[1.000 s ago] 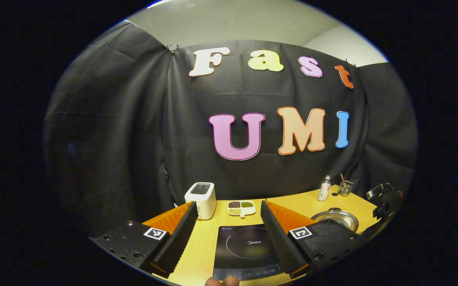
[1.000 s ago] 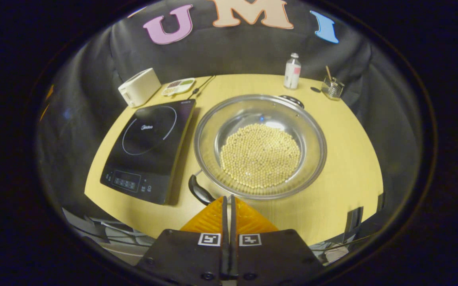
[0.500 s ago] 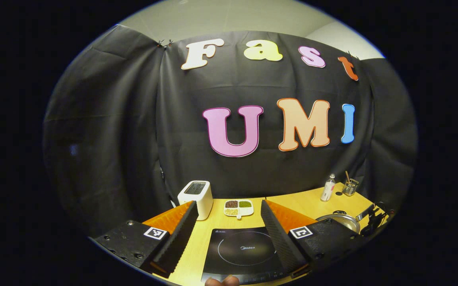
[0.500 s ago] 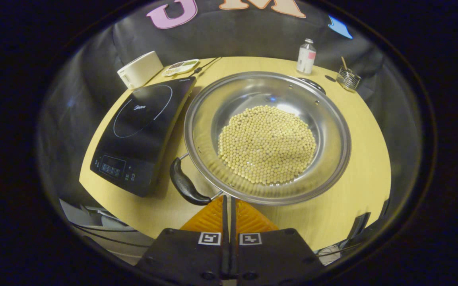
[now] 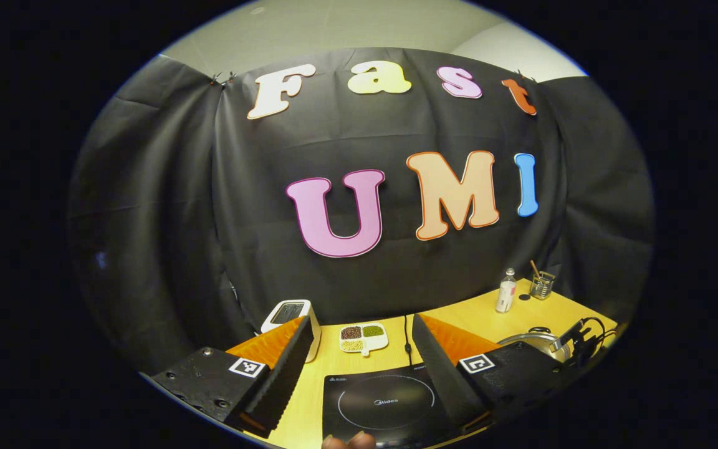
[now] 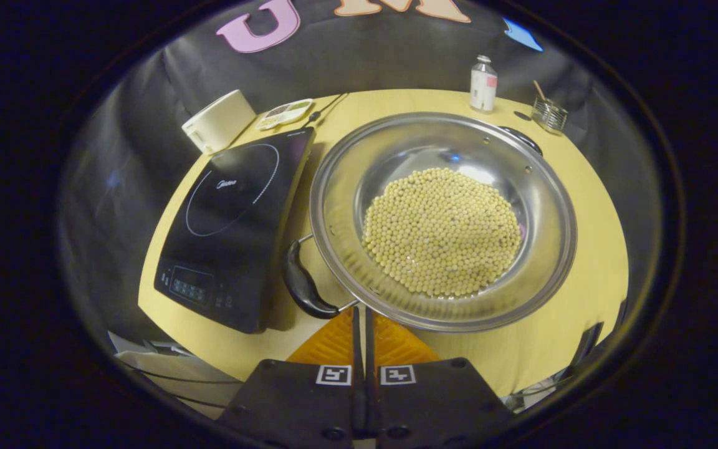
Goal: First push the handle of the pot to place it horizontally, then grasp the pot with both hands and set it on the induction cooktop.
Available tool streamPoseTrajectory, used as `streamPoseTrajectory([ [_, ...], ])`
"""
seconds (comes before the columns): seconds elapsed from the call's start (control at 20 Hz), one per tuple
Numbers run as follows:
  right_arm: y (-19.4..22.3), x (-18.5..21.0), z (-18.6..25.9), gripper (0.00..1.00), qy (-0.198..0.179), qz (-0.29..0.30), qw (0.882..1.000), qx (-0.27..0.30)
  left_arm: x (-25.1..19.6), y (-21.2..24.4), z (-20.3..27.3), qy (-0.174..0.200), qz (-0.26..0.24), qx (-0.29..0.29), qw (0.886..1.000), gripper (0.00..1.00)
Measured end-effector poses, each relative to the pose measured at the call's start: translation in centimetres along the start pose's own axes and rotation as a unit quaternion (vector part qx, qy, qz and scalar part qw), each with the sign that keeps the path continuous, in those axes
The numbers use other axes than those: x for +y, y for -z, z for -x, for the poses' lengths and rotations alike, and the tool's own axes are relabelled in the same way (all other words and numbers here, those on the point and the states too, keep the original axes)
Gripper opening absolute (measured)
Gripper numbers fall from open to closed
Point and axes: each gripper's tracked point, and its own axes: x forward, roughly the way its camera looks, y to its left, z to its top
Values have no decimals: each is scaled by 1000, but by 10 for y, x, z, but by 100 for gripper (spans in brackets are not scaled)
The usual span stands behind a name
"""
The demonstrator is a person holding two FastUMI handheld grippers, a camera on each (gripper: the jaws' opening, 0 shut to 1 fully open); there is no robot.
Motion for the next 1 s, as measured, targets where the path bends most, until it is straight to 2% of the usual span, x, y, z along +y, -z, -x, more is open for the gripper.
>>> streamPoseTrajectory([
  [0.15, -9, 13, -5, 3, 19, -11, 1000, 0, 6, 20, -4, 30, 29, 6, 999, 97],
  [0.2, -12, 18, -7, 0, 24, -17, 1000, -2, 9, 26, -6, 41, 44, 6, 998, 97],
  [0.3, -18, 30, -14, 0, 27, -30, 999, -4, 21, 39, -9, 44, 58, 12, 997, 98],
  [0.35, -23, 34, -16, 3, 32, -36, 999, -7, 29, 42, -11, 44, 60, 12, 997, 98],
  [0.5, -35, 45, -26, 3, 44, -49, 998, -10, 39, 44, -10, 56, 50, 6, 997, 96],
  [0.55, -37, 49, -28, 0, 48, -51, 998, -10, 43, 46, -9, 57, 43, 3, 997, 96],
  [0.6, -43, 52, -29, 3, 51, -51, 997, -14, 47, 47, -8, 58, 40, 1, 998, 96],
  [0.65, -47, 55, -33, 0, 55, -49, 997, -16, 50, 51, -6, 58, 43, 5, 997, 96],
  [0.7, -52, 56, -36, 3, 58, -47, 997, -18, 51, 56, -4, 60, 48, 12, 997, 96],
  [1.0, -63, 61, -40, 2, 67, -60, 996, -20, 53, 66, 4, 66, 62, 24, 996, 96],
])
